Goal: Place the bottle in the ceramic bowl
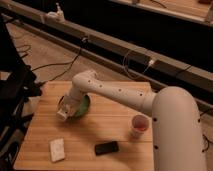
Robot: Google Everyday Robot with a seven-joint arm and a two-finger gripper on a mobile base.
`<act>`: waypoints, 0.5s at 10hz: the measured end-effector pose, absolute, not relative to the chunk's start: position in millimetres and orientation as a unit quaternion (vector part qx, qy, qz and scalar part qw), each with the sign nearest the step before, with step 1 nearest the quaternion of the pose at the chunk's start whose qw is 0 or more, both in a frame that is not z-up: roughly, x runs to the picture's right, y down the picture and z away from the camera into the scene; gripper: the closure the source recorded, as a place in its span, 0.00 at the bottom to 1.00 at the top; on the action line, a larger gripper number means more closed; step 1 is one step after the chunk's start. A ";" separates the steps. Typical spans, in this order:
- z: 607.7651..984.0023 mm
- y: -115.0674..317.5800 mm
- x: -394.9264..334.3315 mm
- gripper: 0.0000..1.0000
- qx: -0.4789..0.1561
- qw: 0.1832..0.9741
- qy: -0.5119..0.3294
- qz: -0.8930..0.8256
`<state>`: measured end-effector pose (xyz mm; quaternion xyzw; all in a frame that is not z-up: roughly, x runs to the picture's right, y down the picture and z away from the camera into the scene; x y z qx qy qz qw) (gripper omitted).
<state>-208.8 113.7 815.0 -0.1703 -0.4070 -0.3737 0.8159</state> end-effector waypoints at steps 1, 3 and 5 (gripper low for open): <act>815.0 114.6 -206.6 0.20 -0.171 0.817 -0.406 -0.372; 813.8 114.2 -196.6 0.20 -0.173 0.823 -0.401 -0.363; 810.9 114.0 -183.3 0.20 -0.180 0.829 -0.391 -0.356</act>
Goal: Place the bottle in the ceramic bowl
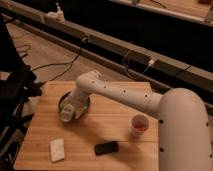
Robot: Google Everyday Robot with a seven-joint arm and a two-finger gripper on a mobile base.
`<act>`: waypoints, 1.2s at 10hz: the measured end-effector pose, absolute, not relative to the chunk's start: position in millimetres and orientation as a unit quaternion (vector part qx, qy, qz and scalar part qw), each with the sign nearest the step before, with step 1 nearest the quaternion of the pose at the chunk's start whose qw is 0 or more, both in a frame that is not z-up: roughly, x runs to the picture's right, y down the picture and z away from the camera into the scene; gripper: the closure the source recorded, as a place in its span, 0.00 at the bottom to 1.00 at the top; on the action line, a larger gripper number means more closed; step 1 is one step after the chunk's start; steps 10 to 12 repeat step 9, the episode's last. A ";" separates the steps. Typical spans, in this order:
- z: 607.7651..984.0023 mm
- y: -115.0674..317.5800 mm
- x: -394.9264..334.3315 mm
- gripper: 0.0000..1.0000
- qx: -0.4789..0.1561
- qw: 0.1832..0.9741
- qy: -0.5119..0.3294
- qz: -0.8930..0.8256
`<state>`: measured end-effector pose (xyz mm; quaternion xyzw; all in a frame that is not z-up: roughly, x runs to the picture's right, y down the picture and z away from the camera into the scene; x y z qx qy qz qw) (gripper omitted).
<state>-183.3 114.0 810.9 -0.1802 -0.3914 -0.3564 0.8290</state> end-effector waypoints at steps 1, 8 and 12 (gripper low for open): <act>808.5 113.7 -170.9 0.20 -0.188 0.834 -0.382 -0.351; 797.8 112.0 -129.9 0.20 -0.201 0.854 -0.362 -0.313; 798.1 111.9 -128.6 0.20 -0.202 0.855 -0.362 -0.312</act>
